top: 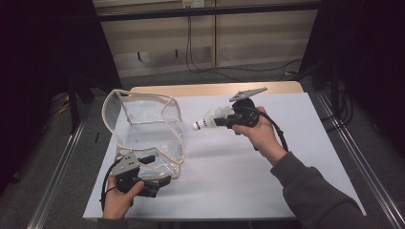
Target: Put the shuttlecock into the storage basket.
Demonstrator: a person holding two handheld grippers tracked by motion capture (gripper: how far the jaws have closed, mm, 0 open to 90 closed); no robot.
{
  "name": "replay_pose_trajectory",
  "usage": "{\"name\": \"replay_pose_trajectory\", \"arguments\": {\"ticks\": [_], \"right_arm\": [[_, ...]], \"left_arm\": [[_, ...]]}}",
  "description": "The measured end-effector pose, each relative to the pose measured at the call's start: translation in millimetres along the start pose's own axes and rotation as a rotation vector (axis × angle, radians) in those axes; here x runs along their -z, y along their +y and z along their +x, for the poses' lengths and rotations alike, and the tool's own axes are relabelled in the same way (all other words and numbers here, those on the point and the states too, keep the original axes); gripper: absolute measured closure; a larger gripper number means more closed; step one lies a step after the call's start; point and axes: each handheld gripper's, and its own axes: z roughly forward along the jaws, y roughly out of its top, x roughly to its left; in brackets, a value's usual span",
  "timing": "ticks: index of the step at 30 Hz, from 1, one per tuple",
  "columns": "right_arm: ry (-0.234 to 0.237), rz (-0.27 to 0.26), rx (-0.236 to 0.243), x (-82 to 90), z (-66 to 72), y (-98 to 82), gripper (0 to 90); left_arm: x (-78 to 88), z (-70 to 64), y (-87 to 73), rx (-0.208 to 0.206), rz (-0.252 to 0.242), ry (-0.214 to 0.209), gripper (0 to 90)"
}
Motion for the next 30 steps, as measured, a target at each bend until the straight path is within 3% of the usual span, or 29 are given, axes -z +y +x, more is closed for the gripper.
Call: {"name": "replay_pose_trajectory", "arguments": {"ticks": [16, 30], "right_arm": [[0.032, -0.030, 0.003, -0.9, 15.6, 21.3, 88.2], [0.033, -0.057, 0.012, 0.9, 24.4, 34.3, 88.2]], "left_arm": [[1.2, 0.0, -0.2, 0.000, 0.002, 0.000, 4.1], [1.1, -0.1, -0.1, 0.000, 0.003, 0.000, 4.1]]}}
